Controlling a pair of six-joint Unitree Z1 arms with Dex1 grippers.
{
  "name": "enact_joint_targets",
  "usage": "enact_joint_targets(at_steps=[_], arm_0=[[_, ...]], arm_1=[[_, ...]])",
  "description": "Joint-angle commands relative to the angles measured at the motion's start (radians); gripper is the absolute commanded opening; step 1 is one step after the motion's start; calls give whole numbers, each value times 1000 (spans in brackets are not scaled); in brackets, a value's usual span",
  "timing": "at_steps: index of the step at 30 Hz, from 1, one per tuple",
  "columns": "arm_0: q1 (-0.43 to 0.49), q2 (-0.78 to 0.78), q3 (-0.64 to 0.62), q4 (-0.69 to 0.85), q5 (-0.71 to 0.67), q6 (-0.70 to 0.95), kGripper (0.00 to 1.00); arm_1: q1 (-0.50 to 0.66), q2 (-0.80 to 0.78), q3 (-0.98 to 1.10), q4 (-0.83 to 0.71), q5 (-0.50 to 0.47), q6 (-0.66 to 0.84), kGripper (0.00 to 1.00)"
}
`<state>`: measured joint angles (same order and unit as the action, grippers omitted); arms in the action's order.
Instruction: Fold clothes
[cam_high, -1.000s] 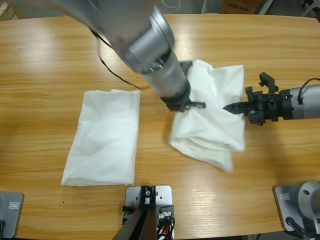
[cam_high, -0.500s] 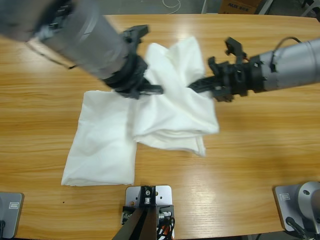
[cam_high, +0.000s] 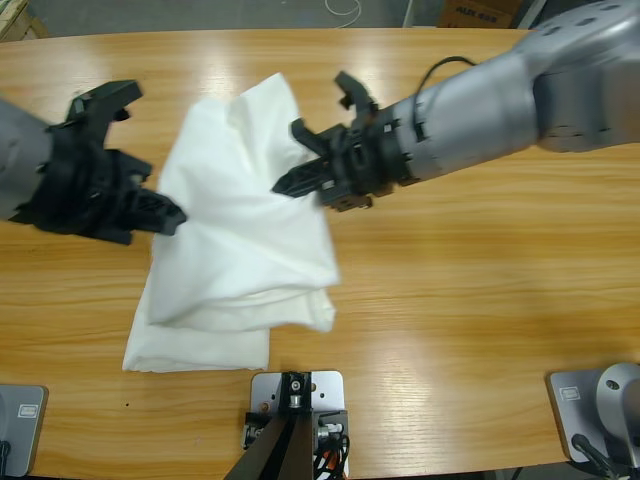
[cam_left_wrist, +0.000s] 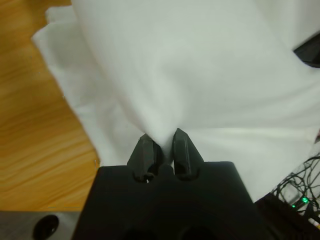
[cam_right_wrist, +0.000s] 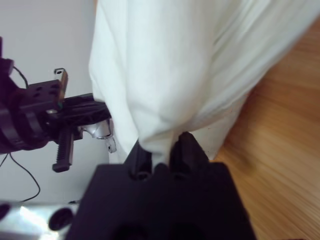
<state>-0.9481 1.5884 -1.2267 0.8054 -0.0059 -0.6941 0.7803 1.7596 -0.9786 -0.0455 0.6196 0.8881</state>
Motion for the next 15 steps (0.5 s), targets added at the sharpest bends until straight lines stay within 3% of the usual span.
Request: enact_joint_targets(at_steps=[1, 15], arm_0=[[35, -114, 184, -15, 7, 15, 0], [115, -47, 273, -95, -8, 135, 0]], arm_1=[[102, 110, -66, 16, -46, 66, 0], [134, 242, -78, -44, -66, 91, 0]])
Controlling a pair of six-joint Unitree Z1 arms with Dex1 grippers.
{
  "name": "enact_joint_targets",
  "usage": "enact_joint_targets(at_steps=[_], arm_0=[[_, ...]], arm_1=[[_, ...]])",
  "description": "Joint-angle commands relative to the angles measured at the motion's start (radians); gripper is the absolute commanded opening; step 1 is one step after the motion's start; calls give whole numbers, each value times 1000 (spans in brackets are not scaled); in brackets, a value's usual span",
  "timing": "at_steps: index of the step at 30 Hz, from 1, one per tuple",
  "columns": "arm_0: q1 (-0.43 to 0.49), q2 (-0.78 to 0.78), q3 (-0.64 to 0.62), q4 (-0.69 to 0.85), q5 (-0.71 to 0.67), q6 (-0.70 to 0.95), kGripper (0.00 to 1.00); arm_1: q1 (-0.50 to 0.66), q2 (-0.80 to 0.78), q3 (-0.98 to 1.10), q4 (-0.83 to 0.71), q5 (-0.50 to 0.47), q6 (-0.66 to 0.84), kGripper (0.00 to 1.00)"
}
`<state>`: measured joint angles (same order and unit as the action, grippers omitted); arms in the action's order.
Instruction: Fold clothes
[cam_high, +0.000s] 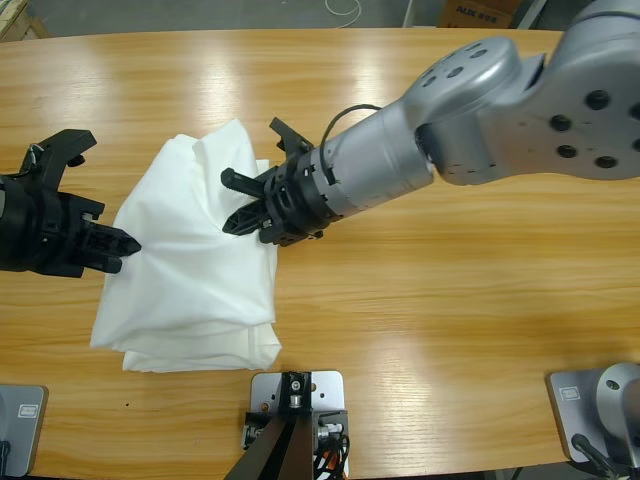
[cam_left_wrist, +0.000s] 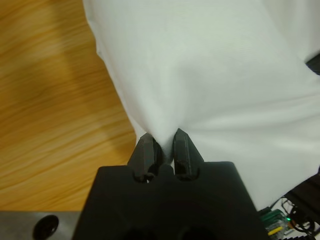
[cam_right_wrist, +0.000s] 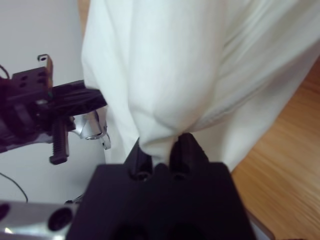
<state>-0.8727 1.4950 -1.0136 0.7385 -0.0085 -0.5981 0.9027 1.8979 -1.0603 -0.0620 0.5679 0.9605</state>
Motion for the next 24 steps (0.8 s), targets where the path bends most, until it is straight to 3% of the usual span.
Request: enact_joint_targets(at_steps=[1, 9, 10, 11, 12, 20, 24], arm_0=[[40, 51, 68, -39, -8, 38, 0], [40, 172, 183, -203, -87, 6, 0], [40, 196, 192, -224, -105, 0, 94], [38, 207, 204, -244, -107, -8, 671], [37, 208, 218, -257, -106, -18, 964], [37, 90, 242, -227, -50, -19, 1000], [37, -33, 225, -181, 7, -18, 997]], arm_1=[[12, 108, 3, -28, -13, 19, 0], [13, 127, 10, -21, -23, 52, 0], [14, 126, 10, -21, -24, 52, 354], [16, 124, 10, -19, -26, 52, 876], [17, 121, 10, -17, -29, 52, 998], [20, 51, 2, 34, -56, 41, 1000], [8, -33, 12, 103, -96, -57, 991]])
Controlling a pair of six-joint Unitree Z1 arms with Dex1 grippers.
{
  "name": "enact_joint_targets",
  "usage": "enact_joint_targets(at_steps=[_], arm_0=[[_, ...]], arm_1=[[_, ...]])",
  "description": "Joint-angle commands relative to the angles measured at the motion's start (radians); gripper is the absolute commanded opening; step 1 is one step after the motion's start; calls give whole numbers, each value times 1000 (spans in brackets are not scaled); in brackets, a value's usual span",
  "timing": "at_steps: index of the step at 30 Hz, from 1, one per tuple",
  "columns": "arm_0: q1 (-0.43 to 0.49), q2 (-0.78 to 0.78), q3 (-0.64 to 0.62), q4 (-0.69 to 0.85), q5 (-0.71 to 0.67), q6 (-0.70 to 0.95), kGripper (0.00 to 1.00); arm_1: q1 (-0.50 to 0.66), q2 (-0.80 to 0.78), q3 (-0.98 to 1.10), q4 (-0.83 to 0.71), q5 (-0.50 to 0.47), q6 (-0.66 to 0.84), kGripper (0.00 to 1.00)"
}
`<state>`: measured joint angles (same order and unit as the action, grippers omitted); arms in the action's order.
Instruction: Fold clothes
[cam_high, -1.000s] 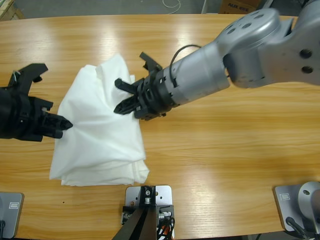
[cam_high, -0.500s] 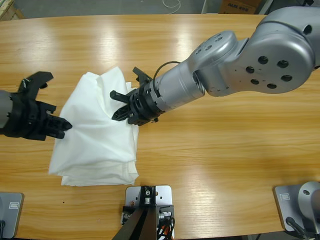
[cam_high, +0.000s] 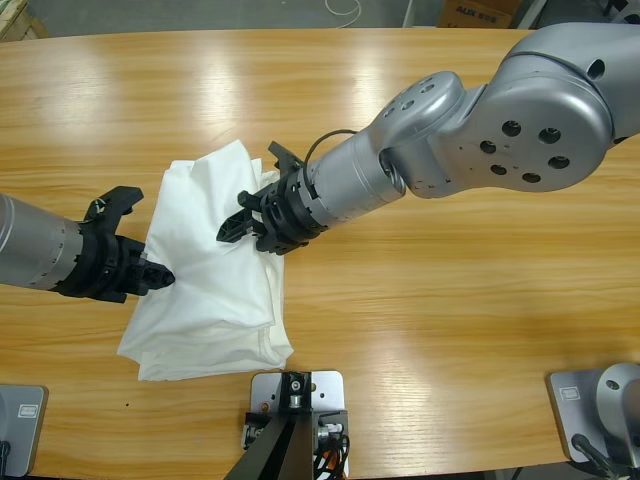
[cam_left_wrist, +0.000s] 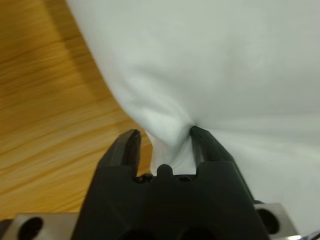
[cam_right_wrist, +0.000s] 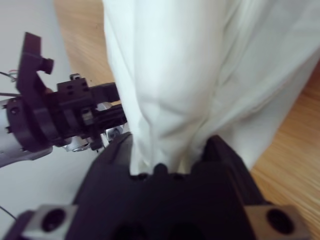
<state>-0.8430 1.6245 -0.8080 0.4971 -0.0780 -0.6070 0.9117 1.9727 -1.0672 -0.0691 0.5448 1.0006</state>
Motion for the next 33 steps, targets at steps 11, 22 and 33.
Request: enact_joint_targets(at_steps=[11, 22, 33], arm_0=[[-13, -424, 94, -102, -55, -157, 183], [-215, -242, 340, -563, -55, -287, 0], [-298, -85, 478, -860, -62, -337, 0]], arm_1=[[-218, -106, 59, -116, 331, -289, 0], [-220, 143, 45, -380, 541, -296, 0], [-168, 323, -29, -509, 584, -246, 0]])
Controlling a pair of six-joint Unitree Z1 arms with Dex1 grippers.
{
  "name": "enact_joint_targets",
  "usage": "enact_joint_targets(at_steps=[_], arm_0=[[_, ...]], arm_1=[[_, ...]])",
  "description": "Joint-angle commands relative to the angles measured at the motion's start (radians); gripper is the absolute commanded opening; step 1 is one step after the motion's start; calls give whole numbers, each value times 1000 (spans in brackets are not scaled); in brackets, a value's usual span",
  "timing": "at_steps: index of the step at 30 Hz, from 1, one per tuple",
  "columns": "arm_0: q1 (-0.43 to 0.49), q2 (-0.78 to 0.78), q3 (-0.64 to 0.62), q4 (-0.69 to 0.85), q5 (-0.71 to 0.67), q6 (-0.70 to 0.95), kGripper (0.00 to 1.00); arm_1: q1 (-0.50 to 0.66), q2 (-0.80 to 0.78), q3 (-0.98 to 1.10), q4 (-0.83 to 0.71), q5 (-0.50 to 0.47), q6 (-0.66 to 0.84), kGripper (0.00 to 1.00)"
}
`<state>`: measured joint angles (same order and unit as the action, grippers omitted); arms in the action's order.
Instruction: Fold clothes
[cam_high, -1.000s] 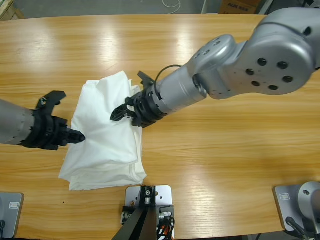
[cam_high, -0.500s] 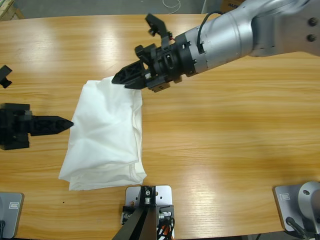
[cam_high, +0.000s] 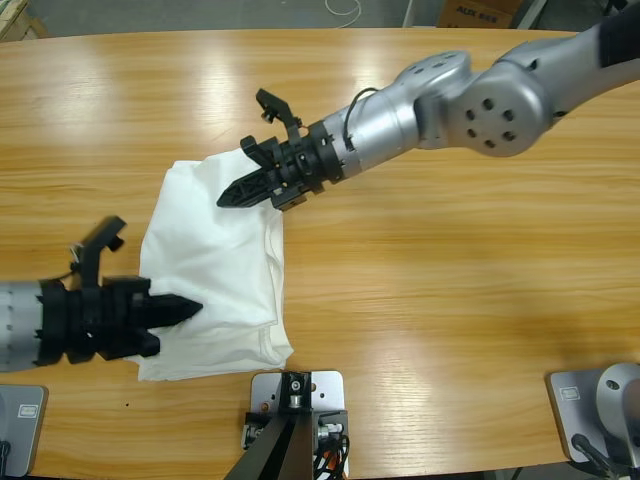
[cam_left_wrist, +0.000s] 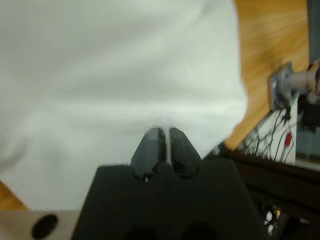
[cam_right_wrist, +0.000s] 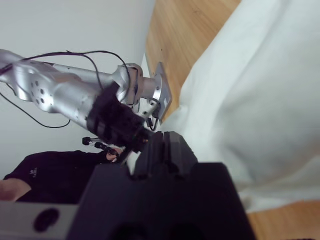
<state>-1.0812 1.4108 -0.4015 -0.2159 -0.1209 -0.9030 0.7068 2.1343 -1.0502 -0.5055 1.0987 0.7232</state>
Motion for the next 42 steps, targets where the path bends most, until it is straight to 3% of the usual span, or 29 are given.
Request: enact_joint_targets(at_steps=[1, 18, 25, 28, 31, 36, 38, 42], arm_0=[[-64, 146, 72, -164, -19, -43, 0], [-147, 374, 203, -487, -20, -134, 0], [-155, 366, 240, -532, -16, -143, 0], [-151, 289, 244, -530, 10, -138, 0], [-85, 101, 232, -508, 20, -128, 0], [-2, -159, 123, -362, 18, -96, 0], [6, -195, 94, -273, 19, -94, 0], [139, -181, 139, -178, 23, -84, 0]], arm_1=[[37, 178, -45, -73, 28, 31, 0], [-86, 281, -126, -123, -31, 39, 0], [-131, 299, -123, -120, -37, 33, 0], [-153, 253, -129, -124, 3, 11, 0], [-162, 126, -122, -123, 70, -15, 0], [-150, -83, -4, -122, 114, -25, 0], [-115, -116, 83, -125, 140, -28, 0], [-30, -56, 259, -229, 172, -38, 0]])
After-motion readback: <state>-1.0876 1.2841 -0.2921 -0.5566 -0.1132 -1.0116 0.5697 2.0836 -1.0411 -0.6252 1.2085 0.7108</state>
